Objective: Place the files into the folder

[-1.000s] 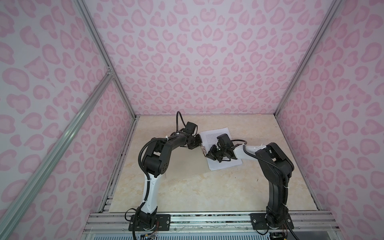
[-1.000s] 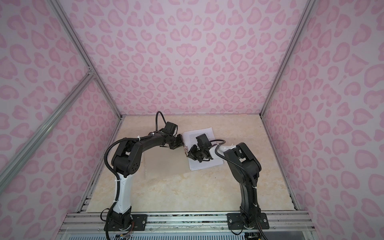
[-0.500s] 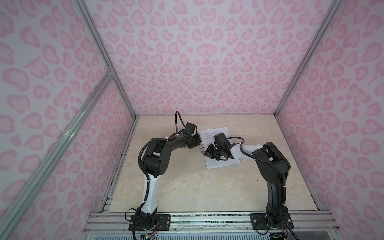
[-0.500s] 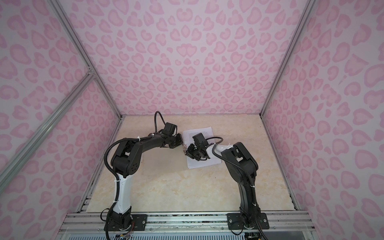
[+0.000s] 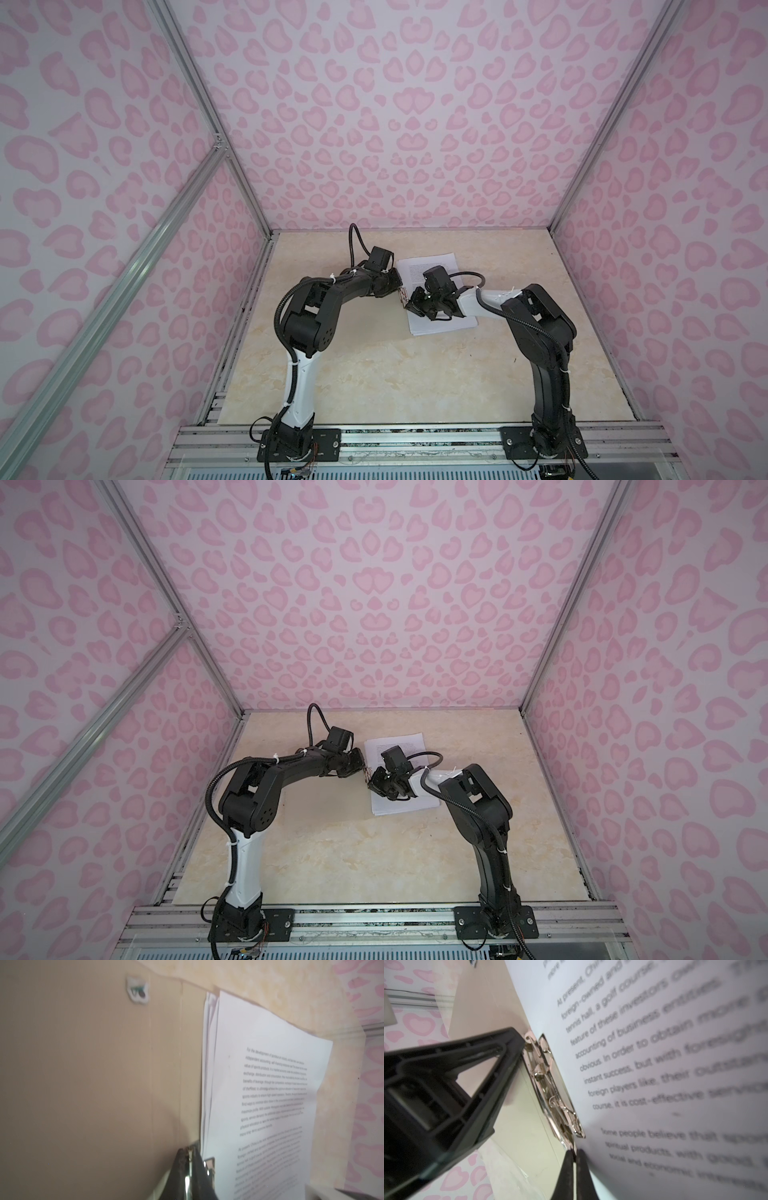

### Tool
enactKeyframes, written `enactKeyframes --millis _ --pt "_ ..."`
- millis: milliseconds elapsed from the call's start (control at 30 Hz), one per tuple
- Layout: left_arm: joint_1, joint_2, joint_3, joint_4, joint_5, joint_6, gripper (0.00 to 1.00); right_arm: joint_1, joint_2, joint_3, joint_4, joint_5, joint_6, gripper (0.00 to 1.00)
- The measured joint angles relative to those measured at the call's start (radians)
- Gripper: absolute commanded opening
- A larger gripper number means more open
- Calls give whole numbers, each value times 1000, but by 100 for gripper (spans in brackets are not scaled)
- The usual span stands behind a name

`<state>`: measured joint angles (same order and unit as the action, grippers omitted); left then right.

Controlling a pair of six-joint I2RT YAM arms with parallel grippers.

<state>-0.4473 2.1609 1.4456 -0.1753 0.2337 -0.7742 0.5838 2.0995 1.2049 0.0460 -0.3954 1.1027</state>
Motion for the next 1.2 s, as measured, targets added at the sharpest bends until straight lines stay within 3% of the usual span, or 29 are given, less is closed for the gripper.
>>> enactKeyframes --millis 367,667,967,1200 --pt "0 0 -8 6 13 0 12 0 -9 3 4 -6 -41 0" --pt "-1 -2 -11 5 43 0 13 -17 -32 14 -41 -51 -80 19" --pt "0 -6 -2 -34 65 3 13 -36 -42 24 -89 -90 -114 21" --pt "5 -9 21 -93 79 16 15 -45 -50 25 -97 -115 -126 32"
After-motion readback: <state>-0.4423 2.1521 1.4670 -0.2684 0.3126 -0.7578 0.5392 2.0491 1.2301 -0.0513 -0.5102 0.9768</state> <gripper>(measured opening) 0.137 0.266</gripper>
